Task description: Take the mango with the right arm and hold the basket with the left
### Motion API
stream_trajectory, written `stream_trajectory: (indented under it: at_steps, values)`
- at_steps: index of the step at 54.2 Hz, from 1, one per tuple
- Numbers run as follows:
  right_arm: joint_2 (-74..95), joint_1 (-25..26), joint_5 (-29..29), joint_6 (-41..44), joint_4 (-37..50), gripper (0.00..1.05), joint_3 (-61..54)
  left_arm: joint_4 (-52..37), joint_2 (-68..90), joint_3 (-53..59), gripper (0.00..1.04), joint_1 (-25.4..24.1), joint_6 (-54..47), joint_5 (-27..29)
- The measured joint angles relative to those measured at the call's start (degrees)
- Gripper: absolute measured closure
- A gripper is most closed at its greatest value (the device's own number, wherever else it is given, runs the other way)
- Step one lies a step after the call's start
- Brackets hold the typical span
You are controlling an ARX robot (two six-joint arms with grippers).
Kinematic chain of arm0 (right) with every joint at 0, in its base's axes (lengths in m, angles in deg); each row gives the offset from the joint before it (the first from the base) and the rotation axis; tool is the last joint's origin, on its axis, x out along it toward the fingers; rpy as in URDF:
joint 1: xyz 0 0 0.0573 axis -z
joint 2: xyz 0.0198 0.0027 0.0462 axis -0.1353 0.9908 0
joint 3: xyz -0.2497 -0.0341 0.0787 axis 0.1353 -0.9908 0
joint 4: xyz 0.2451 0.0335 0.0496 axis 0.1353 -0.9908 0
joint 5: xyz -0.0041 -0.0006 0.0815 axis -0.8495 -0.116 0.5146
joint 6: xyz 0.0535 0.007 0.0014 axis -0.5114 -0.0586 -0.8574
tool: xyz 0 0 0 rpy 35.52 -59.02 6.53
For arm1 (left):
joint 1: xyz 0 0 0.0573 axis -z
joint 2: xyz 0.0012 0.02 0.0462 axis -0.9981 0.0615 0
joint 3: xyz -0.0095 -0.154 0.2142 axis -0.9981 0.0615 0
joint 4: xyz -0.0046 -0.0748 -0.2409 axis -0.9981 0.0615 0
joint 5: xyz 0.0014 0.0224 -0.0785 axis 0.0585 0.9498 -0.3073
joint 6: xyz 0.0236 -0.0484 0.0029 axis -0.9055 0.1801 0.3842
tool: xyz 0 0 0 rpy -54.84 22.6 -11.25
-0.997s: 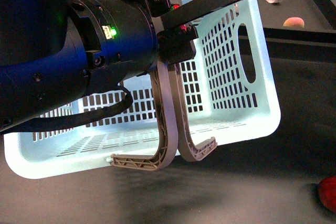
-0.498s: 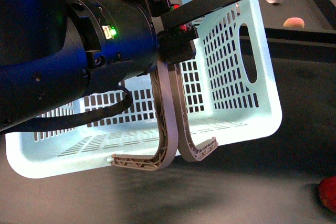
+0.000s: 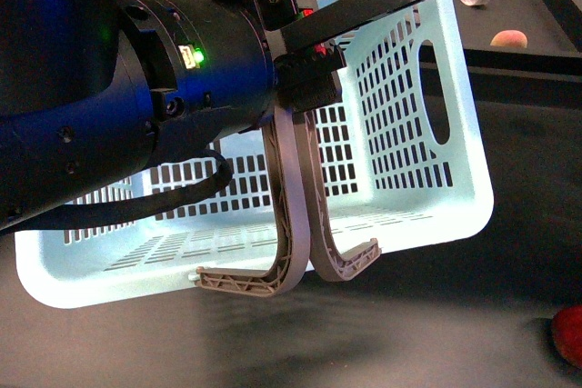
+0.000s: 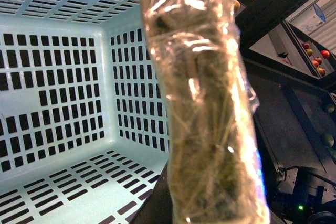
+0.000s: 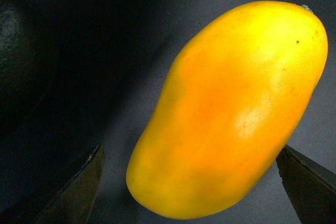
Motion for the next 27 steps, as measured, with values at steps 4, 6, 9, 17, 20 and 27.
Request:
stream_trajectory:
  at_steps: [4,6,9,17,20,27]
  values:
    - [0.3,0.1,0.0,0.3,-0.1,0.08,0.5,0.0,0.0,0.0,0.99,0.0,0.0,0.0]
    - [0.5,0.1,-0.1,0.4,-0.2,0.08,0.9,0.0,0.0,0.0,0.99,0.0,0.0,0.0]
    - [0.9,0.3,-0.1,0.5,-0.3,0.08,1.3,0.0,0.0,0.0,0.99,0.0,0.0,0.0]
    - [1.9,0.9,-0.2,1.2,-0.3,0.08,2.4,0.0,0.0,0.0,0.99,0.0,0.0,0.1]
    - [2.3,1.2,-0.2,1.6,-0.2,0.08,3.0,0.0,0.0,0.0,0.99,0.0,0.0,0.1]
    - [3.1,1.7,-0.3,2.4,-0.3,0.08,4.0,0.0,0.0,0.0,0.99,0.0,0.0,0.1]
